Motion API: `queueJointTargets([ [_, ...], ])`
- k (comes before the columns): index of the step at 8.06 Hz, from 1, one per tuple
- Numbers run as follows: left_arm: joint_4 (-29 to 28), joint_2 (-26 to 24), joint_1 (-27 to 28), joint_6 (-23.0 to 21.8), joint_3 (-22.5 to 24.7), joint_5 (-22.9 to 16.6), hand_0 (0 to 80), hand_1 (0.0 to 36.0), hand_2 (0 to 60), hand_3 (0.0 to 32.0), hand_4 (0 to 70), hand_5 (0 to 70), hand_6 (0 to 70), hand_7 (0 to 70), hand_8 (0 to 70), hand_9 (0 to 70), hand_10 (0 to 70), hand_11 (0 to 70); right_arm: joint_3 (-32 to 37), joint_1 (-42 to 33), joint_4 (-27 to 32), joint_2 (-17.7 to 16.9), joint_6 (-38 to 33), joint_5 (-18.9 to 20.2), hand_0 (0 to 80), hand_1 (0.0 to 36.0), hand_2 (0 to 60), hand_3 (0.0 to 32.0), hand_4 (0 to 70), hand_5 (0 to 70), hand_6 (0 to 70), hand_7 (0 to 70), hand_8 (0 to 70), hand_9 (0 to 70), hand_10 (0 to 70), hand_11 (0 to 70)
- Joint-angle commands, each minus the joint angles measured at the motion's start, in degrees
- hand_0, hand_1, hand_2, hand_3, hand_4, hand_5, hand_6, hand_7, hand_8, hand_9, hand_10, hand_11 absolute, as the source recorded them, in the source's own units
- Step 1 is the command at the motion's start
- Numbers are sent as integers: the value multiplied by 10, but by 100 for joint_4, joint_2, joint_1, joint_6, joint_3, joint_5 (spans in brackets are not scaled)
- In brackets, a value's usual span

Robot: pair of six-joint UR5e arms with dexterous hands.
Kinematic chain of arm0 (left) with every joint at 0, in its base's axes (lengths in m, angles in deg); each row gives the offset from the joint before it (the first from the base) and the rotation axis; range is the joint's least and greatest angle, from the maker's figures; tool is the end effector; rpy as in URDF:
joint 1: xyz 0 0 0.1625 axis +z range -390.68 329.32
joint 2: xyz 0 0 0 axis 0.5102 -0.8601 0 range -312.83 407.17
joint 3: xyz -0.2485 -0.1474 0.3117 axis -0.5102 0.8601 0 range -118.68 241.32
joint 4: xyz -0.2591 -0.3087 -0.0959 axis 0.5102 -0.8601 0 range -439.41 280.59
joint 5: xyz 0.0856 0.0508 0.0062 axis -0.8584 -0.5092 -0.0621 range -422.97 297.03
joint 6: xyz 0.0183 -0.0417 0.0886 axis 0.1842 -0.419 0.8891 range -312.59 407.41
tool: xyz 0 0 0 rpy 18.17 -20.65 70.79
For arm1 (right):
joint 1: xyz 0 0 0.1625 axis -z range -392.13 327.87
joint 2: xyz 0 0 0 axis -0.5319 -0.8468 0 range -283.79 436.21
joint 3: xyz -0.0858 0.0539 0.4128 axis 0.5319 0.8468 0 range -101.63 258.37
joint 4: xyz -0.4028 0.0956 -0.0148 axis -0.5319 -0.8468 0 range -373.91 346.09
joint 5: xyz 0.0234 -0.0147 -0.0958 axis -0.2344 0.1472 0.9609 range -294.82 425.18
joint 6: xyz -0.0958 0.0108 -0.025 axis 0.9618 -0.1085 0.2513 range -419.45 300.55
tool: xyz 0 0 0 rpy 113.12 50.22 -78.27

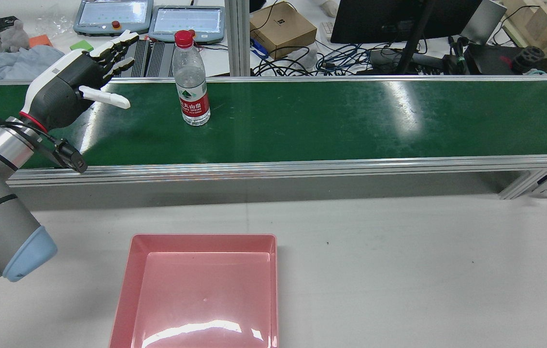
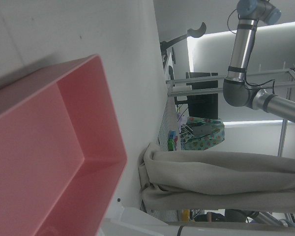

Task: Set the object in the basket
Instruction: 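Close the left hand's fingers around the bottle's middle on the belt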

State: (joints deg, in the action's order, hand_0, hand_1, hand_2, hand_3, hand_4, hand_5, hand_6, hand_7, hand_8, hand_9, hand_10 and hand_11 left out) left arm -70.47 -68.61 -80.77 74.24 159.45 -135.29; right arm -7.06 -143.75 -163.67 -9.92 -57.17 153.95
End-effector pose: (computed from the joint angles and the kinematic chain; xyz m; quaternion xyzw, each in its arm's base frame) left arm 0.2841 -0.5948 0.3767 -0.0127 0.8372 -0.5149 0.1839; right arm 0.3310 -0.4677 0.6290 -0.1842 0.8441 -0.4947 0.0937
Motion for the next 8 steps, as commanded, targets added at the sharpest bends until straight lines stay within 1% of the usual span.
queueJointTargets([
  [1, -24, -6, 62, 14, -57, 7, 505, 142, 23, 0, 132, 106, 30, 0, 24, 10, 63, 107, 0, 0, 0, 0, 0, 0, 0, 0, 0, 0, 0, 0, 0, 0, 0, 0, 0, 0],
  [2, -33, -6, 79, 23, -66, 7, 506, 142, 20, 0, 133, 104, 31, 0, 24, 9, 63, 107, 0, 0, 0, 0, 0, 0, 0, 0, 0, 0, 0, 0, 0, 0, 0, 0, 0, 0],
  [3, -33, -41, 158, 15, -74, 7, 502, 139, 12, 0, 117, 102, 24, 0, 13, 4, 60, 102, 0, 0, 0, 0, 0, 0, 0, 0, 0, 0, 0, 0, 0, 0, 0, 0, 0, 0],
  [5, -41, -129, 158, 14, -109, 7, 503, 145, 26, 0, 118, 107, 25, 0, 13, 4, 58, 100, 0, 0, 0, 0, 0, 0, 0, 0, 0, 0, 0, 0, 0, 0, 0, 0, 0, 0],
  [8, -243, -655, 176, 14, -855, -1, 504, 145, 34, 0, 115, 109, 25, 0, 13, 4, 59, 102, 0, 0, 0, 0, 0, 0, 0, 0, 0, 0, 0, 0, 0, 0, 0, 0, 0, 0],
])
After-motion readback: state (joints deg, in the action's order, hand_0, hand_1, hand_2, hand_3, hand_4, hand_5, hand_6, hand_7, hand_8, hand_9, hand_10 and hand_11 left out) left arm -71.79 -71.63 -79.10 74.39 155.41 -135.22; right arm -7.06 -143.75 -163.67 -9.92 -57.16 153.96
